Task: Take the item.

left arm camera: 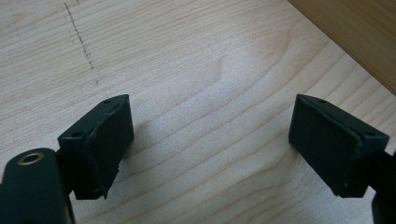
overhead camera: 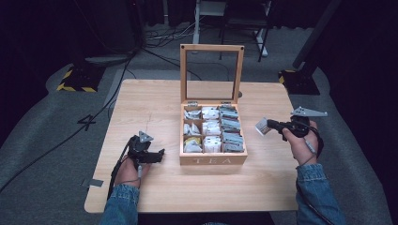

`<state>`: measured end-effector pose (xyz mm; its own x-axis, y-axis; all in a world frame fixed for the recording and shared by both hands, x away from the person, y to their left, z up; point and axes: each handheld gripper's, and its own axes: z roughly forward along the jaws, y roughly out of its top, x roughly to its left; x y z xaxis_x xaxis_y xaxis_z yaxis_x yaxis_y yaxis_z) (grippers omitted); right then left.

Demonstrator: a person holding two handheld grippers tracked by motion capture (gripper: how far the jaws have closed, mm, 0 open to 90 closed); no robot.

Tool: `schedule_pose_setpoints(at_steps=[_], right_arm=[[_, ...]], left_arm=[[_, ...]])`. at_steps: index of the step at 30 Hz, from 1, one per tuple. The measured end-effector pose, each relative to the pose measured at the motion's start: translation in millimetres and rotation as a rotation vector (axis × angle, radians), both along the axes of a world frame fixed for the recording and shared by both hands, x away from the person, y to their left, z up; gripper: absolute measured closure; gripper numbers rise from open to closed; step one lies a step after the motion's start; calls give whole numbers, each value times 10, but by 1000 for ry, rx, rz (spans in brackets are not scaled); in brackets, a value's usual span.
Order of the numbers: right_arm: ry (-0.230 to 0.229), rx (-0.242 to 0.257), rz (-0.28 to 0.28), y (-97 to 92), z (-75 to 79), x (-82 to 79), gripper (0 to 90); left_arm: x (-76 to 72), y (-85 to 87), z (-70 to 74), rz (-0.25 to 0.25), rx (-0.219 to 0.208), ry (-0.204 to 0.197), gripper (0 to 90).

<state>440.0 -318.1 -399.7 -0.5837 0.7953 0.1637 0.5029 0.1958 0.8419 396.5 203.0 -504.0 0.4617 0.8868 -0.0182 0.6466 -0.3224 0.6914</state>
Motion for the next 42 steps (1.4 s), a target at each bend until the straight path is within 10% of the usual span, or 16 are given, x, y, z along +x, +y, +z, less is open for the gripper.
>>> schedule_pose_setpoints(at_steps=[17, 42], right_arm=[[71, -58, -17, 1, -397, 173, 900], [134, -59, -48, -60, -556, 228, 900]], left_arm=[[0, 1, 0, -1, 0, 0, 144], [0, 0, 0, 0, 0, 0, 144]])
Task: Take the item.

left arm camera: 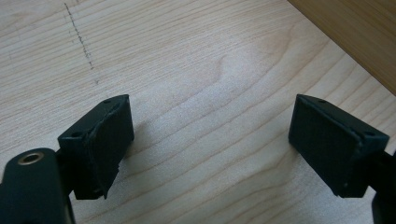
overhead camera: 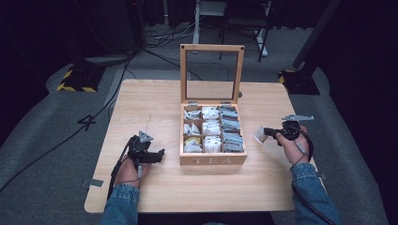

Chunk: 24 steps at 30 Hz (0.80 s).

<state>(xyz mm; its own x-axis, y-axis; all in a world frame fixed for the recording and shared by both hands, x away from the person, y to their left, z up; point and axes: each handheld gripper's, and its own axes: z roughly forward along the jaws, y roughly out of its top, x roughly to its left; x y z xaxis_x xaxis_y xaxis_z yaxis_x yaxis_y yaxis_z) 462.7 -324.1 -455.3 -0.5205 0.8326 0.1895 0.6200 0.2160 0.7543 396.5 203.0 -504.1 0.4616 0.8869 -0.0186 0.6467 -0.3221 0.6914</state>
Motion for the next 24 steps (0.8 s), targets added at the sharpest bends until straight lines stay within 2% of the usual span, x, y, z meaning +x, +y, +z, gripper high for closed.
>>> schedule_pose_setpoints(at_steps=[2, 3, 5, 6, 7, 9, 10, 11, 13, 16, 19, 24], right_arm=[[-1, 1, -2, -9, -7, 5, 892], [12, 0, -5, -10, -18, 10, 849], [5, -4, -11, -21, -38, 25, 774], [5, -4, -11, -21, -38, 25, 774], [-8, -5, -29, -41, -69, 47, 642], [-35, -22, -48, -66, -104, 71, 560], [-35, -22, -48, -66, -104, 71, 560], [-54, -58, -79, -107, -141, 94, 494], [-66, -74, -92, -143, -167, 106, 467], [-71, -67, -105, -184, -188, 111, 450], [-74, -30, -108, -203, -175, 103, 438], [-89, -1, -91, -191, -114, 67, 419]], left_arm=[[0, 0, 0, -1, 0, 0, 144], [0, 0, 0, 0, 0, 0, 144], [0, 0, 0, 0, 0, 0, 144], [0, 0, 0, 0, 0, 0, 144], [0, 0, 0, 0, 0, 0, 144], [0, 0, 0, 0, 0, 0, 144], [0, 0, 0, 0, 0, 0, 144], [0, 0, 0, 0, 0, 0, 144], [0, 0, 0, 0, 0, 0, 144], [0, 0, 0, 0, 0, 0, 144], [0, 1, 1, -1, 1, 0, 144], [5, 0, -1, -2, -4, 1, 144]])
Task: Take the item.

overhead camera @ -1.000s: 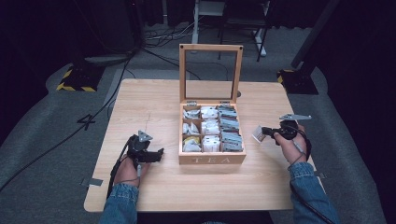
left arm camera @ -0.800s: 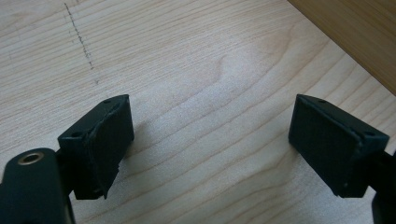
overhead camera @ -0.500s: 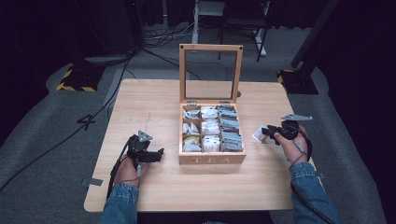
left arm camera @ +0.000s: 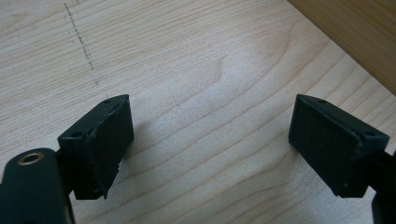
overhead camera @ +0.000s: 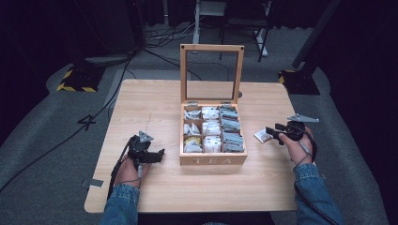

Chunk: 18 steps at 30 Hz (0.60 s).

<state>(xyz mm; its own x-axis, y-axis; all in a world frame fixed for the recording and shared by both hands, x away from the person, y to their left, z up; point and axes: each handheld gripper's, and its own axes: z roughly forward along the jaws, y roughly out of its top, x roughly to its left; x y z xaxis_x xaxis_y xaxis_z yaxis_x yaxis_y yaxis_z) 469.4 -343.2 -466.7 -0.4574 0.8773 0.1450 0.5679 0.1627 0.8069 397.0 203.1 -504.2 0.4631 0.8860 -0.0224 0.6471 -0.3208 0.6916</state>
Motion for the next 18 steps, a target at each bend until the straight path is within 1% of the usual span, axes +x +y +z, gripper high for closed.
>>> schedule_pose_setpoints(at_steps=[1, 2, 6, 8, 9, 12, 13, 14, 17, 18], right_arm=[[0, 0, 0, 0, 0, 0, 419], [-10, 14, 20, 22, 58, -33, 409], [-25, 27, 55, 49, 159, -114, 405], [-24, 32, 60, 53, 183, -140, 404], [-27, 41, 74, 56, 229, -197, 400], [-28, 49, 86, 53, 261, -238, 399], [-30, 57, 99, 53, 299, -288, 398], [-30, 57, 99, 53, 299, -288, 398], [-26, 62, 132, 74, 347, -375, 398], [-26, 62, 132, 74, 347, -375, 398]], left_arm=[[0, 0, 0, 0, 0, 0, 144], [2, 1, 0, -1, 0, 1, 144], [2, 1, 1, -1, -1, 2, 144], [2, 0, 0, 0, -1, 2, 144], [3, 0, 0, -1, 0, 1, 144], [4, 1, 1, -1, 1, 2, 144], [6, 1, 1, -1, 1, 1, 144], [6, 1, 1, -1, 1, 1, 144], [7, 0, 1, 0, 1, 1, 144], [7, 0, 1, 0, 1, 1, 144]])
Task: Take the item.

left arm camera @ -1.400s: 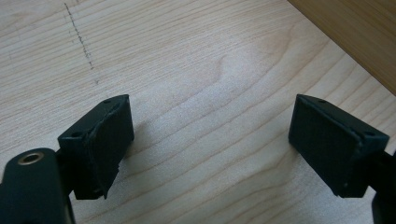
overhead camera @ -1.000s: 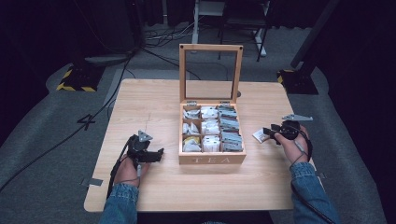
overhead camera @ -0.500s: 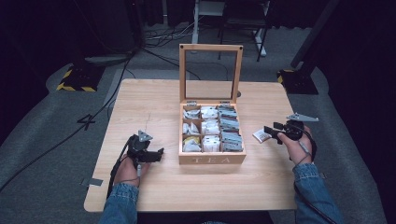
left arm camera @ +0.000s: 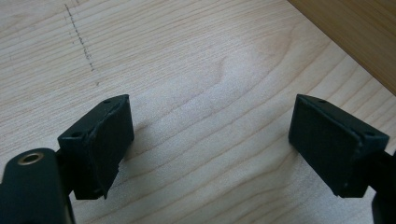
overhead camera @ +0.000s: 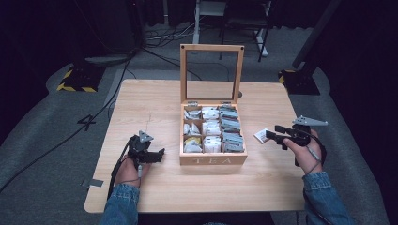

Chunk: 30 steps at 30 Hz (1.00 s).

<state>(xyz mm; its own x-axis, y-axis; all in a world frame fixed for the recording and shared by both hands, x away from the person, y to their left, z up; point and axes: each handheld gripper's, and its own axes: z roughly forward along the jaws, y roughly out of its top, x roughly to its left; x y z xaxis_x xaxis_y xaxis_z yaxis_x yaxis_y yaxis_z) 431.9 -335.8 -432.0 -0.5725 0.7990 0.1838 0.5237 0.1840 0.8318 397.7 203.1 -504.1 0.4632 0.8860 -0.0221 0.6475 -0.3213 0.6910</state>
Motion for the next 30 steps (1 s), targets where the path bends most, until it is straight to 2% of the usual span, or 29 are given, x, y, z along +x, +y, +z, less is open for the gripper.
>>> schedule_pose_setpoints(at_steps=[7, 12, 22, 26, 30], right_arm=[[-14, 7, 74, 96, 129, -220, 394], [-17, 0, 128, 165, 163, -352, 394], [-11, -5, 228, 353, 194, -569, 419], [12, 16, 291, 471, 179, -681, 438], [25, 12, 317, 536, 137, -739, 441]], left_arm=[[0, 1, 0, 0, 1, 0, 144], [1, 1, 1, 0, 3, -1, 144], [1, 1, 0, 0, 1, -2, 144], [2, 1, 0, 1, 3, -2, 144], [0, -1, 0, 1, 1, -1, 144]])
